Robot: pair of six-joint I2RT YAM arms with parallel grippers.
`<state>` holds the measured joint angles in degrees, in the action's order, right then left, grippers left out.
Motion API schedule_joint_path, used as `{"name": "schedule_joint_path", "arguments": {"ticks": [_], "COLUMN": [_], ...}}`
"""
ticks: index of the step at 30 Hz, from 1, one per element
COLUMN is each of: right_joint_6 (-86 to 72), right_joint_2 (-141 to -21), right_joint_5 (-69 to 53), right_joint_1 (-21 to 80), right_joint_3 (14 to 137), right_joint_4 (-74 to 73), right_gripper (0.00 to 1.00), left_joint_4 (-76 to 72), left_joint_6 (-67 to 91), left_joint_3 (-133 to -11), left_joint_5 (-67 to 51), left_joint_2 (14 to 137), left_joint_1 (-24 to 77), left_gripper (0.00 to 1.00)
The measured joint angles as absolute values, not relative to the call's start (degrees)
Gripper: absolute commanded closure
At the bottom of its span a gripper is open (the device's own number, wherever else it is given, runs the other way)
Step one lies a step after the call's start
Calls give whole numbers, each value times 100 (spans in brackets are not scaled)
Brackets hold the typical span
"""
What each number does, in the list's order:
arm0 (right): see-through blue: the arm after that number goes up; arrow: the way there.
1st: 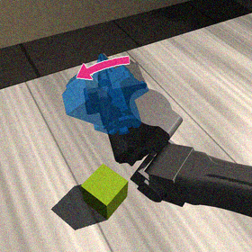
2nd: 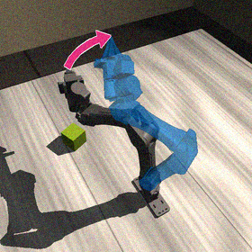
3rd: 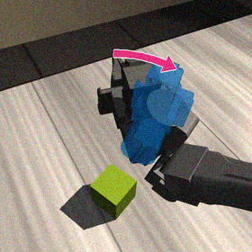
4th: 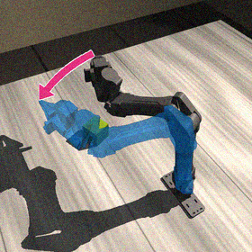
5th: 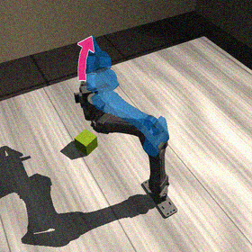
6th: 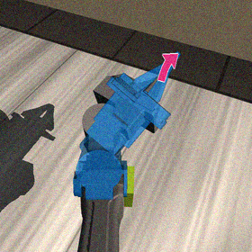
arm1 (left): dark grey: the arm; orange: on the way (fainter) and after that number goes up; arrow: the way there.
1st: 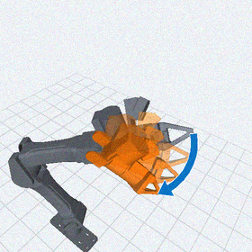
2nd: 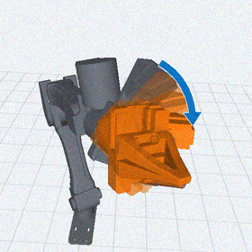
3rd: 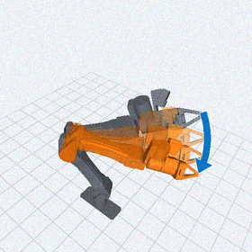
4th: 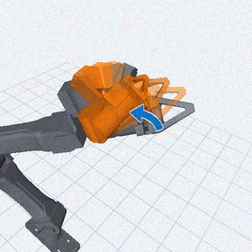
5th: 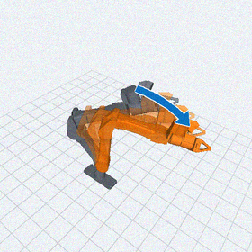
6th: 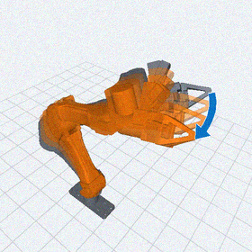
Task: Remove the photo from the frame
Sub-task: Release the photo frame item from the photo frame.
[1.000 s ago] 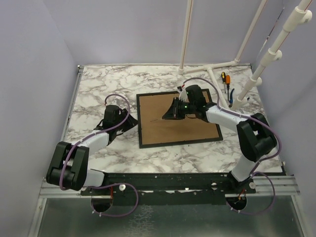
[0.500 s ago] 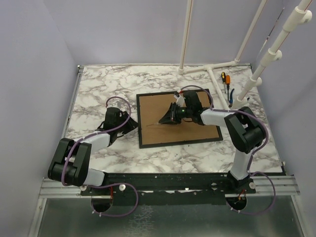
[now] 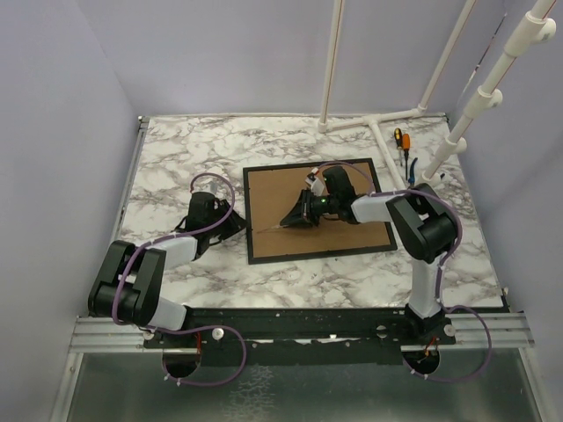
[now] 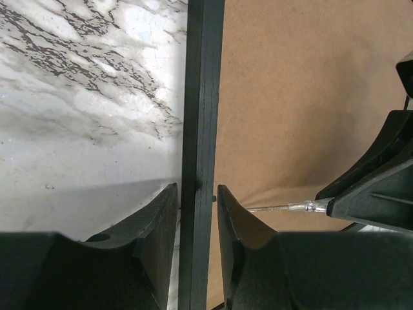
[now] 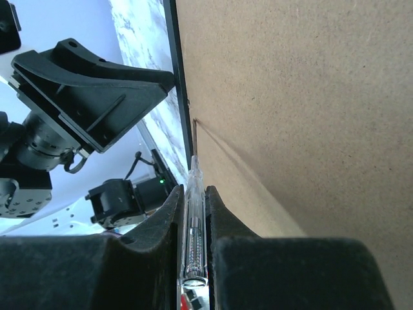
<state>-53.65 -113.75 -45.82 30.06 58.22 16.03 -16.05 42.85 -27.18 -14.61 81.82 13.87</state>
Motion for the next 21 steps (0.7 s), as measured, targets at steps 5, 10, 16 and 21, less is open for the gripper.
{"name": "schedule_joint_path", "arguments": {"ticks": [5,10,16,21], "right_joint_6": [-5607,-5725,-5833,-5948], "right_joint_2": [-11491,-11561,-11627,-11708], "right_joint_5": [-4663,-4665,-4661,-4672], "right_joint_1": [3006,3006,3006,3006], "right_joint_3": [5857,5922,6003,6073], "right_joint_4": [1732,1747,1734,1737], "right_gripper": [99,99,99,99], "left_joint_4": [-1669,-1675,-1693,-1715], "left_joint_6": [4285,4285,4285,4285], "left_joint_3": [-2718,-2718,-2718,-2718], "left_joint_5": [-1507,-1525,-1542,-1564], "left_joint_2": [8211,8224,8243,8276], "left_joint_1": [1387,1387,1387,1387], "left_gripper": [69,69,70,71]}}
